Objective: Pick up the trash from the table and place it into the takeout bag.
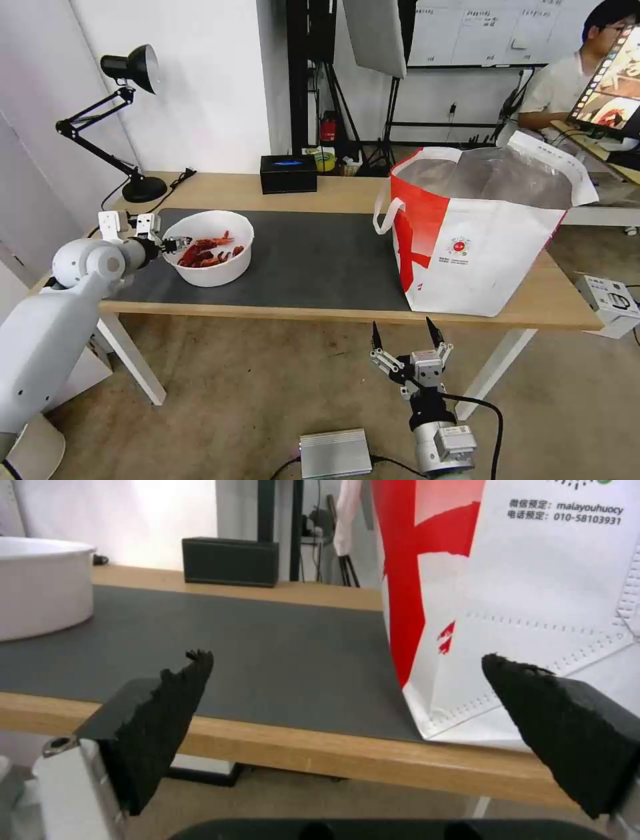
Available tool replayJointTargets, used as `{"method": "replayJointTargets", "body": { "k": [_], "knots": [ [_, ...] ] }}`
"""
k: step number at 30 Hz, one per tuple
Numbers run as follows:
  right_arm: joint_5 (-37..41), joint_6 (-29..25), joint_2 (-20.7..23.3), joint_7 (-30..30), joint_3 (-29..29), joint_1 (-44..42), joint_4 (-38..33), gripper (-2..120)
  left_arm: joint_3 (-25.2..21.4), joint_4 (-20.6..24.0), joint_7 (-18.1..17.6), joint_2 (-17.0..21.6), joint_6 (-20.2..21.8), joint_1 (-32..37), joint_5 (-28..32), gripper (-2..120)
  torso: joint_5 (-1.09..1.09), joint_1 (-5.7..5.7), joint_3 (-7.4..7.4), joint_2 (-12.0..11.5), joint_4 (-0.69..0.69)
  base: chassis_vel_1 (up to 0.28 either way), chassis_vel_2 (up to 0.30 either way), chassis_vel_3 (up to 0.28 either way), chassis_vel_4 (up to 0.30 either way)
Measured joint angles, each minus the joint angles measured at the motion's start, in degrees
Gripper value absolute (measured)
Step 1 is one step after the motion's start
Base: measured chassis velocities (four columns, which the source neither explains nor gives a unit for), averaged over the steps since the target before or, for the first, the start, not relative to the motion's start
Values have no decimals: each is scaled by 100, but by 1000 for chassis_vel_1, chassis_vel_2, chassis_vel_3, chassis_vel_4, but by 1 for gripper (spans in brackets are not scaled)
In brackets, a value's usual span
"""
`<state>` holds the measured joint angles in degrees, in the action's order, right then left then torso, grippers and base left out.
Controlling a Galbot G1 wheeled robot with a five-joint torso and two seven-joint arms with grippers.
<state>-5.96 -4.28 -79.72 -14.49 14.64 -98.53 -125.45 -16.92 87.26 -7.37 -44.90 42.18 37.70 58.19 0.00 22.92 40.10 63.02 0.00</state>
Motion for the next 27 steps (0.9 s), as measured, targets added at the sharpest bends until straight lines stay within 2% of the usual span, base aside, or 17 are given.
{"method": "replayJointTargets", "body": {
  "k": [1,4,5,8,18,20,21,24,25,27],
  "knots": [
    [0,0,0,0,0,0,0,100,0,0,0,0,0,0,0,31,0,0,0,0,0,0,0,0,0],
    [0,0,0,0,0,0,0,100,-76,108,-3,-9,-1,105,80,17,0,0,0,0,0,0,0,0,0],
    [0,0,0,0,0,0,0,100,-76,108,-3,-9,-1,105,80,17,0,0,0,0,0,0,0,0,0],
    [0,0,0,0,0,0,0,100,-220,247,-17,-10,-28,268,257,2,0,0,0,0,0,0,0,0,0],
    [0,0,0,0,0,0,0,100,-693,735,-177,38,-108,829,709,0,0,0,0,0,0,0,0,0,0],
    [0,0,0,0,0,0,0,100,-917,1029,-211,56,-127,1100,889,0,-1,0,0,0,0,0,0,0,0],
    [0,0,0,0,0,0,0,100,-917,1029,-211,56,-127,1100,889,0,-1,0,0,0,0,0,0,0,0],
    [0,0,0,0,0,0,0,100,-1250,1563,-311,99,-131,1480,1240,0,0,0,0,0,0,0,0,0,0],
    [0,0,0,0,0,0,0,100,-1250,1563,-311,99,-131,1480,1240,0,0,0,0,0,0,0,0,0,0],
    [0,0,0,0,0,0,0,100,-1417,1917,-394,117,-132,1687,1484,0,0,0,0,0,0,0,0,0,0]
  ]
}}
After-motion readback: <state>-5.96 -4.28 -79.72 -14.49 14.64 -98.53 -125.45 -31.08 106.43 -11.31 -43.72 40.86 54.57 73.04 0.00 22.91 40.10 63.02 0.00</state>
